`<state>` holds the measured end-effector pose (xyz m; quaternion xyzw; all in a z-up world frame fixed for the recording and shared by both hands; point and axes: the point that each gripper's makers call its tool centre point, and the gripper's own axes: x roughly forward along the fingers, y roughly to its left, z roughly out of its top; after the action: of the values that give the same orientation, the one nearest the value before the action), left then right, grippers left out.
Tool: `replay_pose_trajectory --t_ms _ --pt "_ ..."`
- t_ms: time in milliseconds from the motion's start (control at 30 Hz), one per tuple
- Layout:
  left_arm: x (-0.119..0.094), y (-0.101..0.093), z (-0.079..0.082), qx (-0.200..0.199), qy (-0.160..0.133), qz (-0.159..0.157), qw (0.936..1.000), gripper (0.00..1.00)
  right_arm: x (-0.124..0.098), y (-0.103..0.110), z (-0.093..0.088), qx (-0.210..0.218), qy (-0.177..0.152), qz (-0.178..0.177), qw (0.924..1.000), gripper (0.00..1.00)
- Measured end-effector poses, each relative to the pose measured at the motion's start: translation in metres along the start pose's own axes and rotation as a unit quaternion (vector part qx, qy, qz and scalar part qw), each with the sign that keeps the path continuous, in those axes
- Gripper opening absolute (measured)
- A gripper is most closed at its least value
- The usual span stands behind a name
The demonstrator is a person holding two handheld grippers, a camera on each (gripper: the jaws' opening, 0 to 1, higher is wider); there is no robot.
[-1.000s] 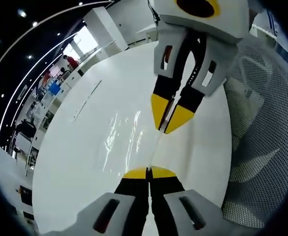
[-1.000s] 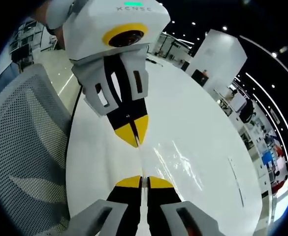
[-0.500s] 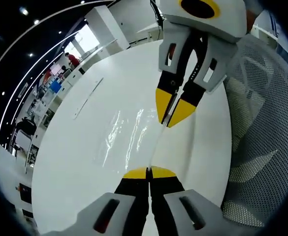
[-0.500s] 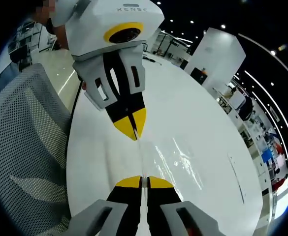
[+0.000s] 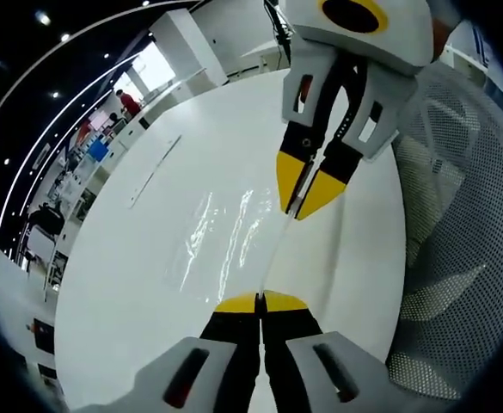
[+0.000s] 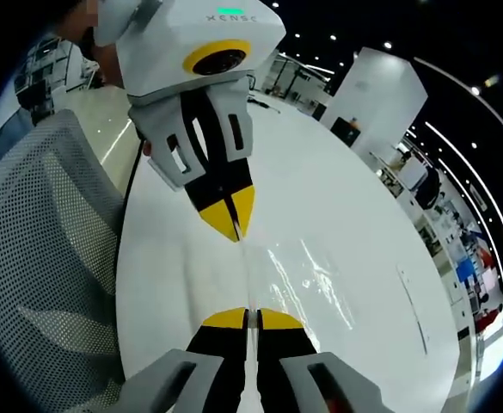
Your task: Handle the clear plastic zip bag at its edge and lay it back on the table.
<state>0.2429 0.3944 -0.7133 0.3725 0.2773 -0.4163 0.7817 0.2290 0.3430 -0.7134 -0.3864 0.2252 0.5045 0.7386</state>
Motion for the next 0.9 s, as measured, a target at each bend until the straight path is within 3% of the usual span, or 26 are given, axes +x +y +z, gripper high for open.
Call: replay_pose_trajectory --t_ms 900 --pt "0.003 0.004 -0.001 -0.004 0.001 -0.001 1.0000 0.00 -0.005 -0.004 -0.014 0.015 0.011 -0.004 0.9998 0.00"
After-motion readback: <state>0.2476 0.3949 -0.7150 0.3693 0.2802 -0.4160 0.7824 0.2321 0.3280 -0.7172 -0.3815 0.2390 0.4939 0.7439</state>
